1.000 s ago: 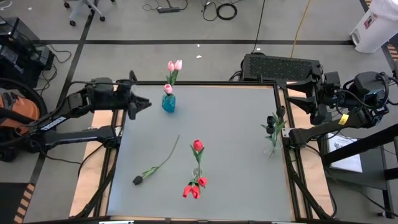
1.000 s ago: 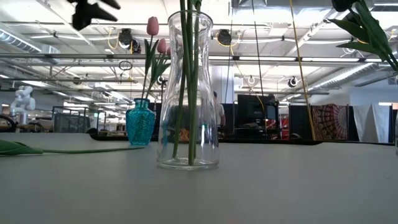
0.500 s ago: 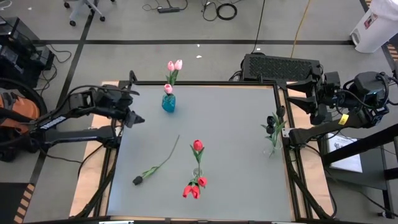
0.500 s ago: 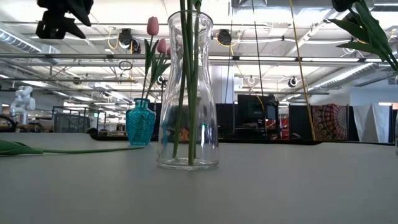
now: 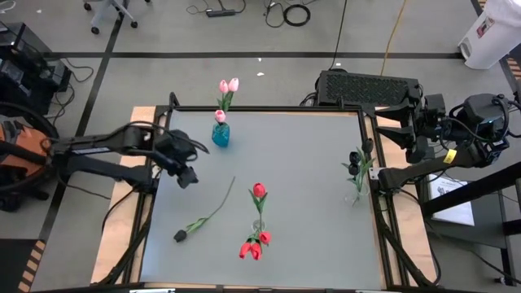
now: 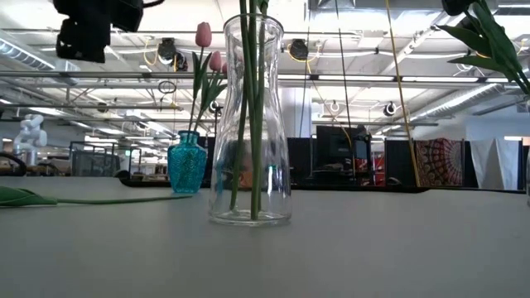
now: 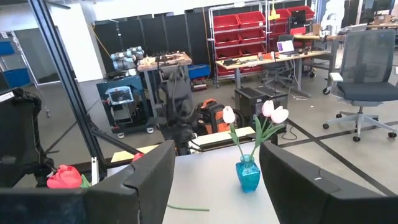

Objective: Sort flowers into vase by color
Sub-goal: Put the black flower into the right transparent vase

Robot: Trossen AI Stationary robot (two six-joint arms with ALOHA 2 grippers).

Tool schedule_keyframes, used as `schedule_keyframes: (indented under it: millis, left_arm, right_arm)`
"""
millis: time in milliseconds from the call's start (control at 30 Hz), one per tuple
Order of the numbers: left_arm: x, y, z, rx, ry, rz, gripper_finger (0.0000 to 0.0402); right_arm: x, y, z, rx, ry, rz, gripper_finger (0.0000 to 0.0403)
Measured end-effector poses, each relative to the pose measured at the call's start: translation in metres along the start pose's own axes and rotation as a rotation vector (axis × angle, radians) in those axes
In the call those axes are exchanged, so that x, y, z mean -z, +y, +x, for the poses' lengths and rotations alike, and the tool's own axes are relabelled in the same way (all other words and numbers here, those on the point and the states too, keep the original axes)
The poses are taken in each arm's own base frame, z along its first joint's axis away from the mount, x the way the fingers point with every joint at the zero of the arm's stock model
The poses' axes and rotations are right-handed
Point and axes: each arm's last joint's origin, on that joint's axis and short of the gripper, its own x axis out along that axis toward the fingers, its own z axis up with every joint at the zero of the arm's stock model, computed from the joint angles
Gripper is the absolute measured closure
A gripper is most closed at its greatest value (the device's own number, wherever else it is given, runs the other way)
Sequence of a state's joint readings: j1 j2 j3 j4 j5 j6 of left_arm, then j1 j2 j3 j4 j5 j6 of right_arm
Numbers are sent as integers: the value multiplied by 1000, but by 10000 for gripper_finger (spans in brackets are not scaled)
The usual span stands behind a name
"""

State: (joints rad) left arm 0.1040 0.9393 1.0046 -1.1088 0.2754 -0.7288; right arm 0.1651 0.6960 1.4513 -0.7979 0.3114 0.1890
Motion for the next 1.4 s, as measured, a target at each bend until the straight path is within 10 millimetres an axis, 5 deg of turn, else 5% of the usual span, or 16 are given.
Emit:
schedule_keyframes:
  millis: [300, 767, 1400]
  left_arm:
    - [5, -22, 39, -115, 139, 27, 245]
    - [41, -61, 80, -195, 172, 57, 245]
    - [81, -74, 145, -442, 267, 142, 245]
  right_arm:
    - [0, 0, 0, 0, 1, 0, 177]
    - [2, 0, 0, 3, 18, -6, 177]
    - [2, 0, 0, 4, 22, -12, 177]
